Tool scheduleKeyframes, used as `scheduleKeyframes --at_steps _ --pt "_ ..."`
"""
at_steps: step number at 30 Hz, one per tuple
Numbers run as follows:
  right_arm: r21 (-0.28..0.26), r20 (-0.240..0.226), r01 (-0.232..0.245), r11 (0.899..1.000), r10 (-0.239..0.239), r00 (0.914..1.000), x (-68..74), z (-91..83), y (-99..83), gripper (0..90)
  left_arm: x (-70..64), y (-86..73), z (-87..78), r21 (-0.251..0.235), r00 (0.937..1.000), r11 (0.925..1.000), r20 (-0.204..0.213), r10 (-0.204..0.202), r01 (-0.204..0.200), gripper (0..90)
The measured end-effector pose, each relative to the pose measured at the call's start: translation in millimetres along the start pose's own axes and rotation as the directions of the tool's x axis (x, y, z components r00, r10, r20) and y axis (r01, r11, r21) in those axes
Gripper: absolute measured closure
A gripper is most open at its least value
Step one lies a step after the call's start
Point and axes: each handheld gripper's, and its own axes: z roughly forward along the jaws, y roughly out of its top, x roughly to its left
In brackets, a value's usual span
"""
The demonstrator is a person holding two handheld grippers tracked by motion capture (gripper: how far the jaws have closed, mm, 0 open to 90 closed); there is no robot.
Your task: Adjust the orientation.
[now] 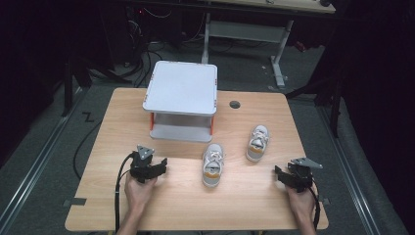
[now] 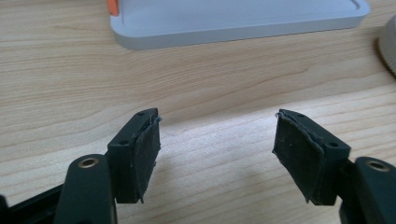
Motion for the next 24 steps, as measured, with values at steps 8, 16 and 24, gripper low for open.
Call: scheduleKeyframes --at_steps 8,16,24 --pt "0.053 -0.008 0.006 0.999 -0.006 1.0000 0.3 -2.0 5.5 44.7 3.0 -2.7 7.0 0.010 0.9992 0.9999 -0.040 0.010 -0.010 31.7" --pt "0.029 -0.125 0.036 0.999 -0.033 0.9917 4.5 -17.7 17.4 51.1 5.9 -4.7 7.6 0.034 0.9982 0.9994 -0.061 -0.004 0.006 32.7" --pt "-0.069 -0.214 0.071 0.995 -0.084 0.9733 24.1 -37.7 53.8 55.1 2.9 -4.3 9.2 0.039 0.9979 0.9991 -0.063 0.019 -0.016 32.1"
